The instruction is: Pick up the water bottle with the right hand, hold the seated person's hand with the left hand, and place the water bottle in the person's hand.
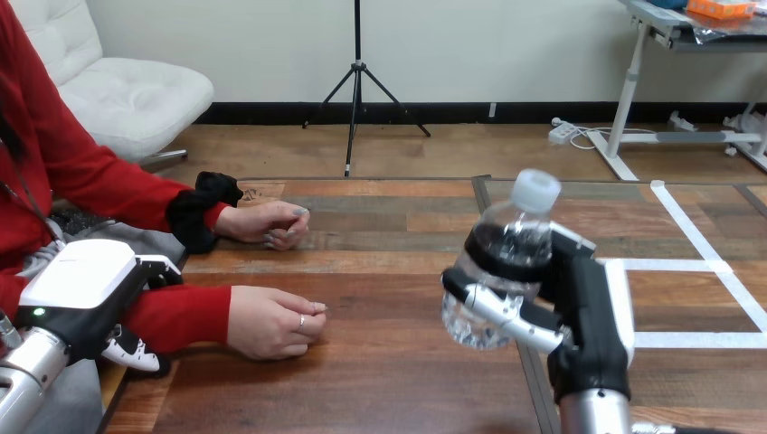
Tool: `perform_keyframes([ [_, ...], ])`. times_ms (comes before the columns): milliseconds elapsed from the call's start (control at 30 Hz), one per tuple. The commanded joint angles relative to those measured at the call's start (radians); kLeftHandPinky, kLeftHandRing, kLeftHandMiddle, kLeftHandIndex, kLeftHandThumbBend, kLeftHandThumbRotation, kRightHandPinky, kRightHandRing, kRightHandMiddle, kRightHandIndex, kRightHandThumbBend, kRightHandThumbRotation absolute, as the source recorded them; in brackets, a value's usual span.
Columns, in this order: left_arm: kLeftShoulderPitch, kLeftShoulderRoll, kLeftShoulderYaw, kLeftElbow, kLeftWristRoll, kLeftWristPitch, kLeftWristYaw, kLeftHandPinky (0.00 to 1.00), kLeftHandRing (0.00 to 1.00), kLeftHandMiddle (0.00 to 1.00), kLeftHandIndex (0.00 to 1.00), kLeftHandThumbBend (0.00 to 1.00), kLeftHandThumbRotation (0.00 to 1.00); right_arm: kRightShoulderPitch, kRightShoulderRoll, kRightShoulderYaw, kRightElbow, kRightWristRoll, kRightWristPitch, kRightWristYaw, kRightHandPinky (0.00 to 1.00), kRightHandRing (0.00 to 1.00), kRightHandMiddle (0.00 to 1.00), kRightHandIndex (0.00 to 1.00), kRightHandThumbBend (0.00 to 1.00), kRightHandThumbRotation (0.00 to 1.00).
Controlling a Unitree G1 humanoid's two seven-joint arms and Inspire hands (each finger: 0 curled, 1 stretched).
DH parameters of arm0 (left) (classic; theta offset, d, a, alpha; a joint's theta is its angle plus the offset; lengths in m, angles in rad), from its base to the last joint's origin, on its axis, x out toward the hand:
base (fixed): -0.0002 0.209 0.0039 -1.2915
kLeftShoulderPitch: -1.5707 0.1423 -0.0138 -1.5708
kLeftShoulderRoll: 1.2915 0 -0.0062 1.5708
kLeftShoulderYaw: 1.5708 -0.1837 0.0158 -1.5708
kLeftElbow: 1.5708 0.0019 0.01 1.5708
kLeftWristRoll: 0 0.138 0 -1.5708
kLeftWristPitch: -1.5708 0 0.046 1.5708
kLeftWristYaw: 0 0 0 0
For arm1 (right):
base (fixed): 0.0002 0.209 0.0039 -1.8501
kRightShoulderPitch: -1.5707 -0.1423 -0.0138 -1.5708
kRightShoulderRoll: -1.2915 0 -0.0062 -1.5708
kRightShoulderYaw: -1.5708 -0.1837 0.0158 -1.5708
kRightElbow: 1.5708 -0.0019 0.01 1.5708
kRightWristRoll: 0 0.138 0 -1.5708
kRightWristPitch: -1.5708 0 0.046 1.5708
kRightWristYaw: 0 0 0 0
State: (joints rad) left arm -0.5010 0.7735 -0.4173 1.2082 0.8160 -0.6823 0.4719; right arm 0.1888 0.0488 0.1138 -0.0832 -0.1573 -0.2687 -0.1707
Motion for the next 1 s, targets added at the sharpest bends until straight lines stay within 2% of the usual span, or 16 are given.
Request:
perform_keyframes([
  [0,-0.052,-0.002,0.008,-0.040,-0.022,0.011,0.025,0.57,0.60,0.64,0.64,0.98,0.00,-0.085,0.014,0.002,-0.185,0.007,-0.015,0.011,0.27,0.33,0.44,0.45,0.75,0.00],
  [433,-0.053,-0.012,0.012,-0.029,-0.038,-0.009,0.043,0.54,0.56,0.59,0.59,0.99,0.00,-0.100,0.018,-0.002,-0.209,0.007,0.015,0.020,0.28,0.34,0.45,0.44,0.77,0.00],
  [967,-0.044,-0.024,0.038,-0.029,-0.118,-0.073,0.008,0.52,0.53,0.55,0.56,0.97,0.00,-0.121,0.026,0.003,-0.218,-0.006,0.050,0.014,0.28,0.34,0.46,0.44,0.78,0.00],
])
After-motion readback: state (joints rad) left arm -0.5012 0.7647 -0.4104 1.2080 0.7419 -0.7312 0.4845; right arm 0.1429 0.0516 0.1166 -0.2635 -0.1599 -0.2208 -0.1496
